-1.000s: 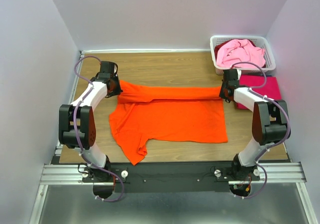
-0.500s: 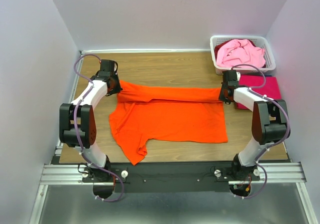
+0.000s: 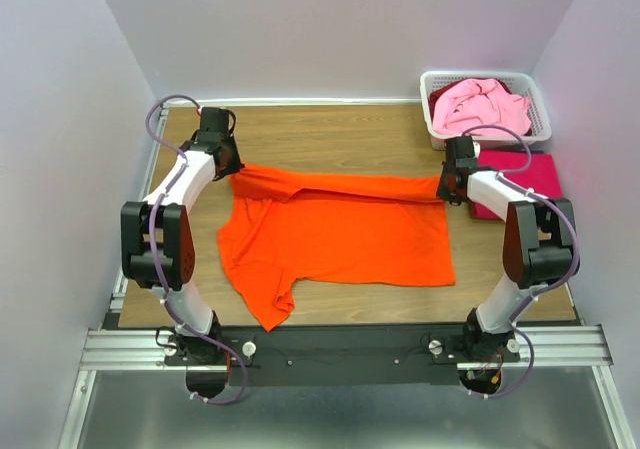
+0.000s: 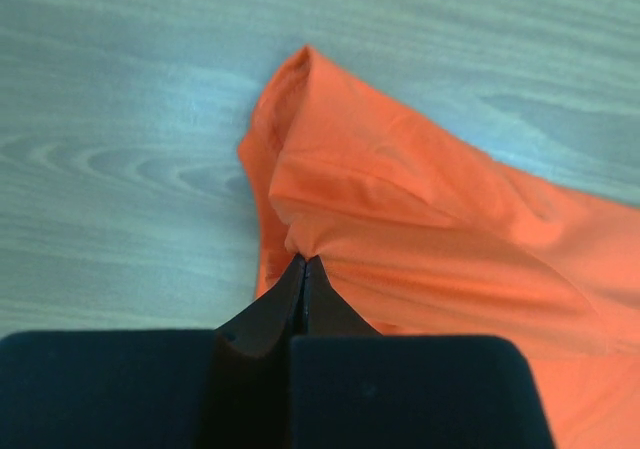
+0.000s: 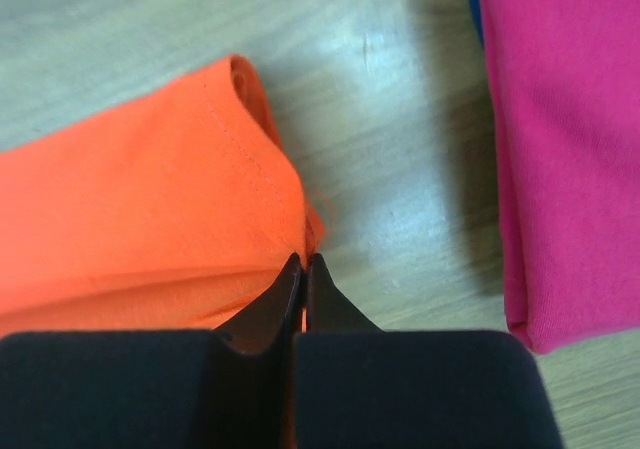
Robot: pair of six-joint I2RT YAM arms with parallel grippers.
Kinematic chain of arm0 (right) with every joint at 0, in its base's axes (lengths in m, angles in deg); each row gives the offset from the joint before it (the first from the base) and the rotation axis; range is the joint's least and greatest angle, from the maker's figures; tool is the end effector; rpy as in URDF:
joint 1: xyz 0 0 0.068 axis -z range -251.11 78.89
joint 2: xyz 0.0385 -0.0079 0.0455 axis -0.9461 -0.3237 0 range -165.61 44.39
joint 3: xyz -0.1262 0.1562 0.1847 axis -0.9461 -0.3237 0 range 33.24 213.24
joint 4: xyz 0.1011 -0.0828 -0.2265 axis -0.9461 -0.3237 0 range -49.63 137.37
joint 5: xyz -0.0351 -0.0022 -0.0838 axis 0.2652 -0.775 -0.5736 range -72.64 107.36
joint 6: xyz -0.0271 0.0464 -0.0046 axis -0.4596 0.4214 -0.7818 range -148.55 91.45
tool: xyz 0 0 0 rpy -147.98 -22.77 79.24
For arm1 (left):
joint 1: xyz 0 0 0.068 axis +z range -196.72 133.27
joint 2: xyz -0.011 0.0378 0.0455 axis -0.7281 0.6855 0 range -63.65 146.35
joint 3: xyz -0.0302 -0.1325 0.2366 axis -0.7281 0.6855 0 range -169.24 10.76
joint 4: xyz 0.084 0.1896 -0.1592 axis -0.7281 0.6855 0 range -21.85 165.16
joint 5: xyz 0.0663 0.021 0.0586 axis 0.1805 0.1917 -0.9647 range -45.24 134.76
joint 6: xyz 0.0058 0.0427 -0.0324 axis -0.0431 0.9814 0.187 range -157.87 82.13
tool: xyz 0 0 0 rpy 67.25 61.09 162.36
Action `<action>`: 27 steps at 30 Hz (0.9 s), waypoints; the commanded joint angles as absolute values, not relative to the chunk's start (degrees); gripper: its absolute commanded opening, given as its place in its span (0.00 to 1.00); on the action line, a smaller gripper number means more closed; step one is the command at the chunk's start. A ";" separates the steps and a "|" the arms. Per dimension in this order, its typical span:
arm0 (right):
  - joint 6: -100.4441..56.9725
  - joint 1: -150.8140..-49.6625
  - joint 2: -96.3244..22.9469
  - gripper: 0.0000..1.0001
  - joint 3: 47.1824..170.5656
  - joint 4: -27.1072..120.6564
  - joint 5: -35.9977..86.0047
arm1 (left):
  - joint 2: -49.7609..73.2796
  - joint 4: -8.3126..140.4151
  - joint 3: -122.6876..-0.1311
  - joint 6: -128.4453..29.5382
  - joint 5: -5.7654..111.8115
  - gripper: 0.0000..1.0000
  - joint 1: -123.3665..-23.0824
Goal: Fold and stack the t-shirts
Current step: Fold the tshirt
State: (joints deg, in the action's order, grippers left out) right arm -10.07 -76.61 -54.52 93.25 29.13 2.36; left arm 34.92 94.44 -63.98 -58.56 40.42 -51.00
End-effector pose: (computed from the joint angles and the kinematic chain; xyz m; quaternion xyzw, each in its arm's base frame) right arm 0.3472 0.0241 0.1761 0.1442 0.9407 -0.0643 0.3003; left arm 0.3771 -0.0255 0.2464 -0.1469 0.9279 -0.0389 0.3405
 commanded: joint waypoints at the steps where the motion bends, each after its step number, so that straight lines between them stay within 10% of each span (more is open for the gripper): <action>1: -9.57 -75.42 -56.06 0.05 96.95 27.42 2.07 | 37.77 94.43 -67.63 -58.18 36.85 0.00 -50.77; 27: -9.92 -75.07 -65.12 0.05 111.82 27.15 4.00 | 50.61 97.69 -86.80 -56.15 36.32 0.00 -49.80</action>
